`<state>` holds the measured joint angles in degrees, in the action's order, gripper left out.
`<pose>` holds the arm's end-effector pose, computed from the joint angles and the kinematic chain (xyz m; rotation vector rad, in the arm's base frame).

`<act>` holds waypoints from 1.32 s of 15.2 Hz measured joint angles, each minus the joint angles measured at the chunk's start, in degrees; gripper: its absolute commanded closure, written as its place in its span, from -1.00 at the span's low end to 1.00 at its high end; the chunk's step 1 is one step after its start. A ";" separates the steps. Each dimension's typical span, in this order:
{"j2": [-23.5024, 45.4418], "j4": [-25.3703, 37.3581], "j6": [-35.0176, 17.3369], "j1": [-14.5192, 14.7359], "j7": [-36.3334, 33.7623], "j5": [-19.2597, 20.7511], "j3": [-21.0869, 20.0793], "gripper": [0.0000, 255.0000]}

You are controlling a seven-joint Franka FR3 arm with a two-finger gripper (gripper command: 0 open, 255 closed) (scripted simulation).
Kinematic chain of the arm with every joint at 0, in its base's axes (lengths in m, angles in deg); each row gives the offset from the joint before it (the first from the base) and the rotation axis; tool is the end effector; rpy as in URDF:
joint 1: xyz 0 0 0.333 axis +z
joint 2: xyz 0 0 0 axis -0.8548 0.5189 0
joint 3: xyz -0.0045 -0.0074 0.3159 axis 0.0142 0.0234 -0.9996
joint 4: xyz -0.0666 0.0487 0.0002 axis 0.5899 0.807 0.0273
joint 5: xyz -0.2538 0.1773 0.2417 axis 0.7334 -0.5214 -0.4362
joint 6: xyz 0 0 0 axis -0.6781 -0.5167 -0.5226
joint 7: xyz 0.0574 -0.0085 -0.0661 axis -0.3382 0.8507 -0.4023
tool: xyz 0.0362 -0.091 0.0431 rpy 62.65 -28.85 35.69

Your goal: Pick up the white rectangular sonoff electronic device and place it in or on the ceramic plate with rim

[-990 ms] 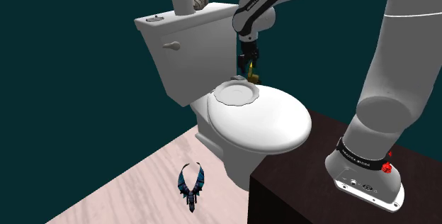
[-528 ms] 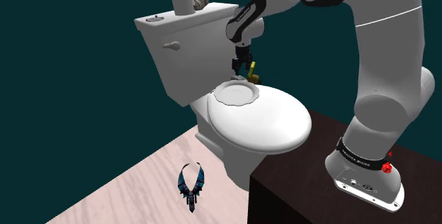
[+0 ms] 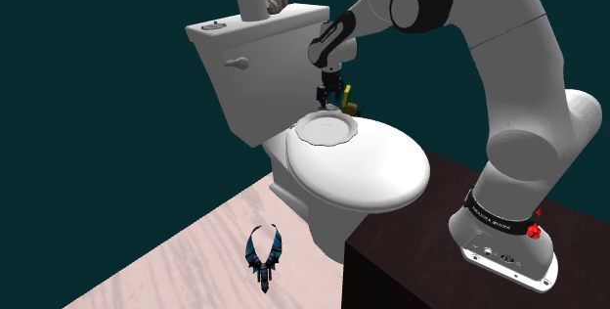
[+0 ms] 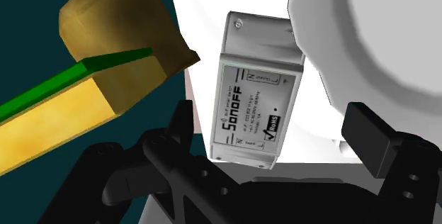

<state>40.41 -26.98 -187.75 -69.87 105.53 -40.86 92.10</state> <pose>0.6654 -0.2023 0.2370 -3.1180 0.0706 0.0137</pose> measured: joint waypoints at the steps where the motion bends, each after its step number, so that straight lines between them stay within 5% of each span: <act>1: 0.46 0.00 -0.47 -0.08 0.09 -0.07 -0.04 -1.00; 10: 1.44 0.08 -2.40 -0.07 0.18 -0.37 -0.15 -1.00; 11: 1.67 0.36 -2.33 -0.11 0.21 -0.39 -0.16 1.00; 20: 1.89 1.35 -1.71 -0.49 0.52 -0.31 -0.01 1.00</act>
<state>42.30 -25.63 -189.46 -70.36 106.06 -41.18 92.09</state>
